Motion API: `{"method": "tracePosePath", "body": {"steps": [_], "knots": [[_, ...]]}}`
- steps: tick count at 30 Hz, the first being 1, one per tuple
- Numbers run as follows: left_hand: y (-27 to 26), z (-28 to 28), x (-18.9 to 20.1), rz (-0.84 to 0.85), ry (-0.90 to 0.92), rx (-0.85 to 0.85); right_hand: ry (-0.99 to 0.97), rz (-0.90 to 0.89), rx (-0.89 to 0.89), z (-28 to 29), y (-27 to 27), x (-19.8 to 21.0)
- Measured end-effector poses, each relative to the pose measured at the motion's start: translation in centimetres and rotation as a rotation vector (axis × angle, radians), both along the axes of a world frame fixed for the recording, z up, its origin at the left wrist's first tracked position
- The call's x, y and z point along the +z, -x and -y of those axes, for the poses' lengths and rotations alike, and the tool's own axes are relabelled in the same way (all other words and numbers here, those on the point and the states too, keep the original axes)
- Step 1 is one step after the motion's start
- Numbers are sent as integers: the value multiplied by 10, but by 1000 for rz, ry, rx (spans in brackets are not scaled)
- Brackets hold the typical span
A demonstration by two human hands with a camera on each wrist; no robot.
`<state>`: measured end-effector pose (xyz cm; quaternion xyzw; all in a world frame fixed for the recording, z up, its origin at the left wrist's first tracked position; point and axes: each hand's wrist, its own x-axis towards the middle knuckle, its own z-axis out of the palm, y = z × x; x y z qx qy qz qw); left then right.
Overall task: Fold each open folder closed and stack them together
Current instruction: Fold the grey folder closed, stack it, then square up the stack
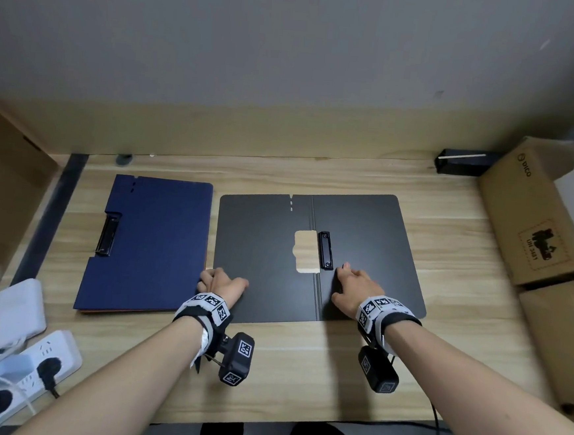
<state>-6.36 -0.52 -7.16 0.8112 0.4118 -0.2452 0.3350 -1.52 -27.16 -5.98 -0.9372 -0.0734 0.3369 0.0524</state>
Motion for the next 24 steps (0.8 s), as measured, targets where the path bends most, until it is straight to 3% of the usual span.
{"method": "tracePosePath", "body": {"steps": [5,10,14,24], "knots": [[-9,8,0,36,115,86,-10,10,4,5,2,-4],[-5,13,3,-28,-52,65,-31,-13,-10,5,1,-6],[-1,5,3,-44,-75,90,-41,-9,-2,7,-1,-9],[-3,-29,8,144,144,345,-65,-55,-44,10,-9,-11]]}}
